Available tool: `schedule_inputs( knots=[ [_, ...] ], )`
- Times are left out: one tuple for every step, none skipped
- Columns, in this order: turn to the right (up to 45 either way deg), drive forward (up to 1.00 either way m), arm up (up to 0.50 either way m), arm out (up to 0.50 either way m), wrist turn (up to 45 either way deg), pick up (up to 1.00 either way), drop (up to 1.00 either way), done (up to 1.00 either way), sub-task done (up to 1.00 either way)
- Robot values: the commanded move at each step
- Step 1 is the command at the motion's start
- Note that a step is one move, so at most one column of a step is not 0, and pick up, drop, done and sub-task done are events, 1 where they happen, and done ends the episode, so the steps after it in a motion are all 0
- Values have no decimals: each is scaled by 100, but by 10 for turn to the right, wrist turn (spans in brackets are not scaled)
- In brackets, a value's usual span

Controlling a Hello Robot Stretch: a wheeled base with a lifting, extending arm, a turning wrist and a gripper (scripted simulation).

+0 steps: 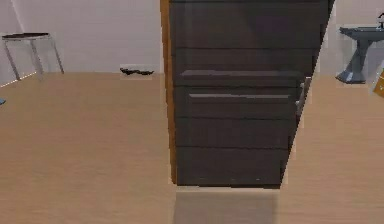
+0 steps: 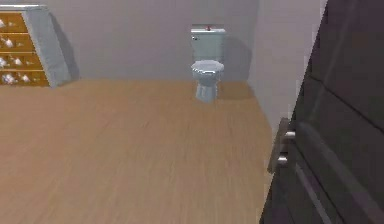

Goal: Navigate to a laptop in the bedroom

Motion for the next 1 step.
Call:
schedule_inputs(
  knots=[
    [0, 20, 0, 0, 0, 0, 0, 0, 0]
  ],
)
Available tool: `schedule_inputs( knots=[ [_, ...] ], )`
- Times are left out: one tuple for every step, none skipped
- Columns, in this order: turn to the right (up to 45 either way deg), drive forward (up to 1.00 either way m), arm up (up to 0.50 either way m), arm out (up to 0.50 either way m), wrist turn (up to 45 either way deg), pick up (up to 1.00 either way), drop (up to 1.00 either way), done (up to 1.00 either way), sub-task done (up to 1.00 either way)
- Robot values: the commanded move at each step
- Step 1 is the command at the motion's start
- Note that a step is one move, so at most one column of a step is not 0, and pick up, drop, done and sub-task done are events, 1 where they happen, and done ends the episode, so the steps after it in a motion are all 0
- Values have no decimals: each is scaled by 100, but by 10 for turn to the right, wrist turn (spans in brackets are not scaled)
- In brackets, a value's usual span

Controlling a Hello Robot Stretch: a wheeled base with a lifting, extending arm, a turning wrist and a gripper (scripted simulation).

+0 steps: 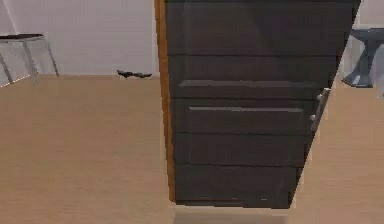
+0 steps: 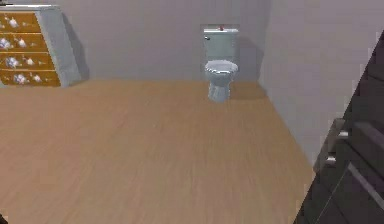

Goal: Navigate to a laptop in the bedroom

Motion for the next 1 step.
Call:
schedule_inputs(
  knots=[
    [-450, 0, 0, 0, 0, 0, 0, 0, 0]
  ],
)
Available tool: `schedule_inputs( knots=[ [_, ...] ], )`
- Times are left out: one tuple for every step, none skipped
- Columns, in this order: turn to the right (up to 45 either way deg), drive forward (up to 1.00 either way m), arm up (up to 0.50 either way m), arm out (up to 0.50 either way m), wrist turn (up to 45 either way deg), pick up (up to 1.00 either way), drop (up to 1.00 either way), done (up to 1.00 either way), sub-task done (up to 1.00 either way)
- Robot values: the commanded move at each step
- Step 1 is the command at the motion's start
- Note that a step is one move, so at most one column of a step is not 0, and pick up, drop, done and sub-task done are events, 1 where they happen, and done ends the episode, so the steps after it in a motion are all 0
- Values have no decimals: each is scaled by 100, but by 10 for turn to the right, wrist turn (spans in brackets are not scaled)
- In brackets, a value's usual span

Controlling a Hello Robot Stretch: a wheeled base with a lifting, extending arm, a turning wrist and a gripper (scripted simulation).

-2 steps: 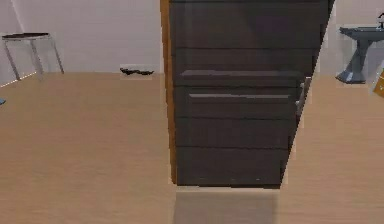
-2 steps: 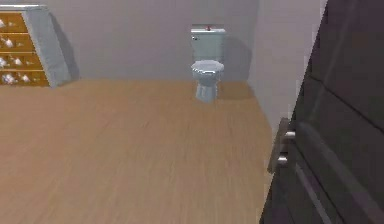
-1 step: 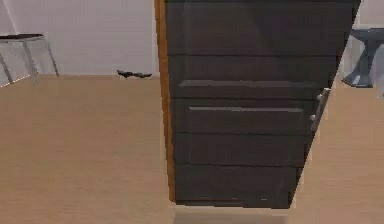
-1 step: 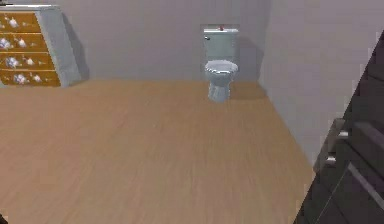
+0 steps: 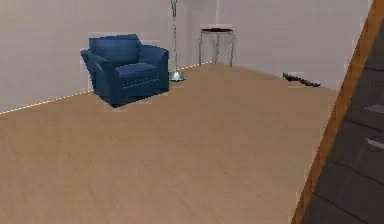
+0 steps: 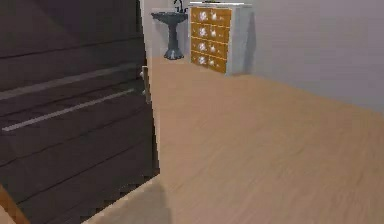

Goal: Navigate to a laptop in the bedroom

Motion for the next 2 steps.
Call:
schedule_inputs(
  knots=[
    [-420, 0, 0, 0, 0, 0, 0, 0, 0],
    [0, 50, 0, 0, 0, 0, 0, 0, 0]
  ],
)
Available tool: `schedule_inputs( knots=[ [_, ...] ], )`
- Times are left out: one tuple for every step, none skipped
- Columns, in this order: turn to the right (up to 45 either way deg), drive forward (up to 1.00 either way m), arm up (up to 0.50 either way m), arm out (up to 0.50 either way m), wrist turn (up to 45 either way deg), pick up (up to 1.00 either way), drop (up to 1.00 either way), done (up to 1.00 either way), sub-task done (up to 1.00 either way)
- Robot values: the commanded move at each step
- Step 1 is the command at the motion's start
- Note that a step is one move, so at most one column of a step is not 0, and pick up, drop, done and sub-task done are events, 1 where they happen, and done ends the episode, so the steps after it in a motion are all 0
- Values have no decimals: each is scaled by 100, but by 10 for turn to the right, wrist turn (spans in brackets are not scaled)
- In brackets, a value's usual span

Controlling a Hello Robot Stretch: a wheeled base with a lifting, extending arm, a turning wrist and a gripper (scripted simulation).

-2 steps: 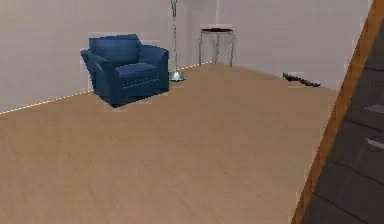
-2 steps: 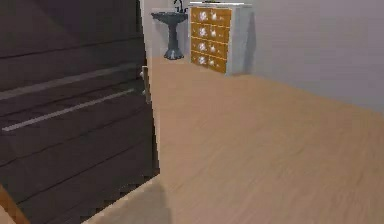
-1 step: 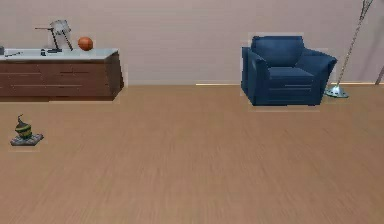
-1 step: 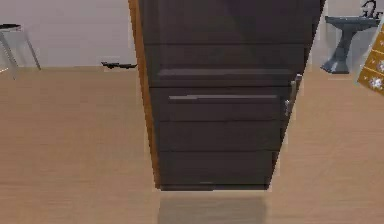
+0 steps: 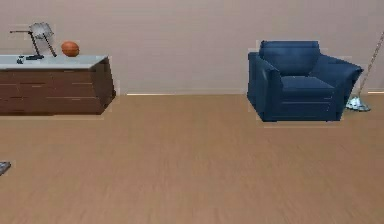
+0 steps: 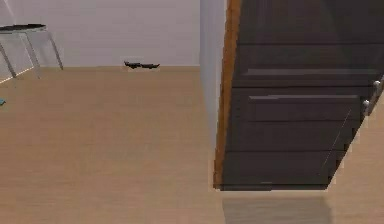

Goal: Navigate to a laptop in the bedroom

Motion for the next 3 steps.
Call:
schedule_inputs(
  knots=[
    [-450, 0, 0, 0, 0, 0, 0, 0, 0],
    [0, 45, 0, 0, 0, 0, 0, 0, 0],
    [-300, 0, 0, 0, 0, 0, 0, 0, 0]
  ],
)
